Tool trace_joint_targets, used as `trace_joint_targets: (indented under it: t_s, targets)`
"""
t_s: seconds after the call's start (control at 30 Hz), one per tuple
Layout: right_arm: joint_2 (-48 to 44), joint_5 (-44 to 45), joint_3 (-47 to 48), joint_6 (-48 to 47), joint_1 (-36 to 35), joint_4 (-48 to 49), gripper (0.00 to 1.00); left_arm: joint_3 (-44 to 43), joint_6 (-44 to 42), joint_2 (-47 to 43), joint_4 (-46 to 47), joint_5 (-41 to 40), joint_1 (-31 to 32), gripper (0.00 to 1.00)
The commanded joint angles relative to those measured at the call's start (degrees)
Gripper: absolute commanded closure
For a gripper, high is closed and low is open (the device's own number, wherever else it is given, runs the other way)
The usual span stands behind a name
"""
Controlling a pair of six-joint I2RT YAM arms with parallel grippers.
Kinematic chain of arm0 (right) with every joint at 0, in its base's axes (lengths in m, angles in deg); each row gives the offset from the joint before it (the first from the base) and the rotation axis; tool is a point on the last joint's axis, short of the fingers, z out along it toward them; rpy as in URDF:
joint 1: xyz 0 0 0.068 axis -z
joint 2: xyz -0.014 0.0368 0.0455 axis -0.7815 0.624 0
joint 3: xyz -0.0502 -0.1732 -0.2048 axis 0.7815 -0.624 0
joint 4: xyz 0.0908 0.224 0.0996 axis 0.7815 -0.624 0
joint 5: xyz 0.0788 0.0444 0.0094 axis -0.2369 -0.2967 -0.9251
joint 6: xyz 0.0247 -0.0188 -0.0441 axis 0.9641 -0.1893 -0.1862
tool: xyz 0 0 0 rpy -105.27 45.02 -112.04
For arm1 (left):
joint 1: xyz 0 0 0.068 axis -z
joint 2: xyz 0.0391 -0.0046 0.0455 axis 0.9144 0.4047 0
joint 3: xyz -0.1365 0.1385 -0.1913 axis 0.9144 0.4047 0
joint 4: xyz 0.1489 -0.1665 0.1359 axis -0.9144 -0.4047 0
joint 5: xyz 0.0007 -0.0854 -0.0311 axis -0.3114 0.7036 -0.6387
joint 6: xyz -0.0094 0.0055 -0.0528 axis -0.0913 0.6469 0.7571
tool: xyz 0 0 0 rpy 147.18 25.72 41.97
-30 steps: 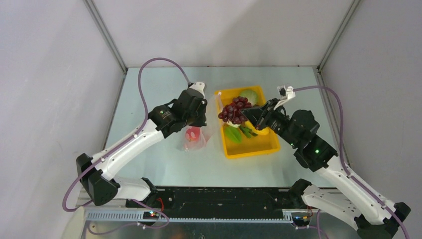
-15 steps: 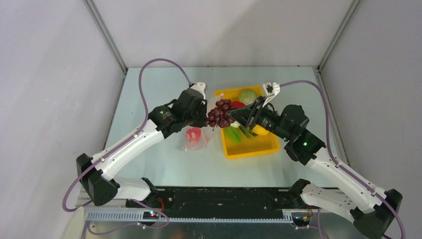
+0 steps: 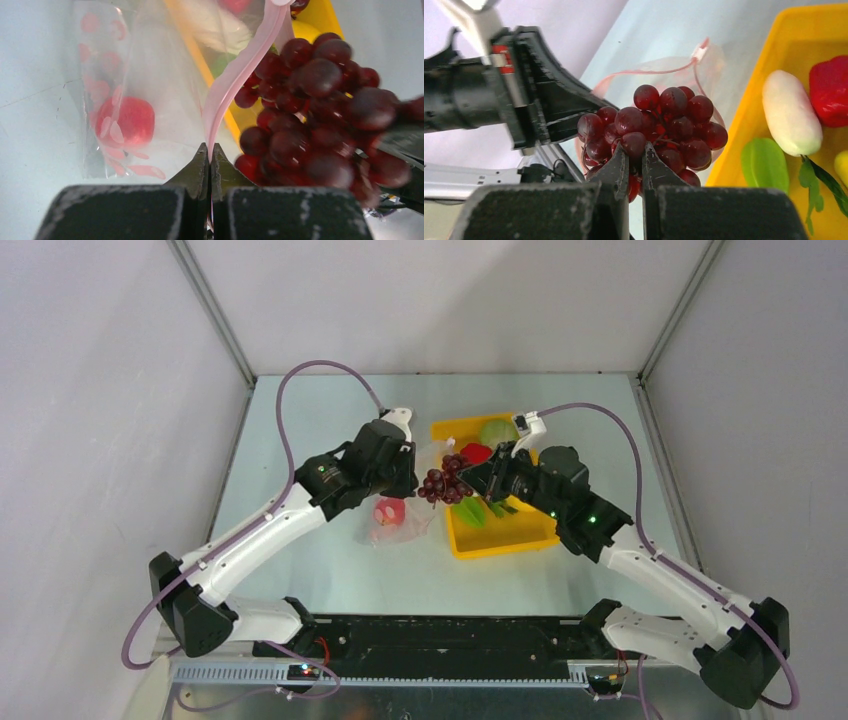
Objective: Place the food in the zip-top bag and seal the zipper
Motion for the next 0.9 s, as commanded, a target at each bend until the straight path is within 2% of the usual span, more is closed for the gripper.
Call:
trace_joint_targets:
  t_s: [0.0, 0.13, 0.33, 0.73, 0.87]
  targets:
    - [1.9, 4.6, 0.8, 0.1, -0.1, 0.5, 1.00, 0.3, 0.1, -2.7, 2.6, 2.7, -0.1, 1.00]
    - [4.6, 10.8, 3.2, -0.7, -1.3, -3.1, 1.00, 0.6, -0.8, -3.0, 3.1, 3.8, -0.1, 1.00]
    - [9.5, 20.6, 9.4, -3.7, -6.7, -8.5, 1.00, 1.0, -1.2, -3.2, 4.0, 6.0, 0.0, 1.00]
    - [17.4, 24.8, 16.9, -7.3, -14.8, -10.1, 0.97, 2.1, -0.2, -4.0, 5.4, 6.4, -0.1, 1.00]
    - [20.4, 26.7, 19.8, -8.4, -16.3, -12.3, 0.91, 2.1, 0.0, -4.3, 5.6, 6.2, 0.0, 1.00]
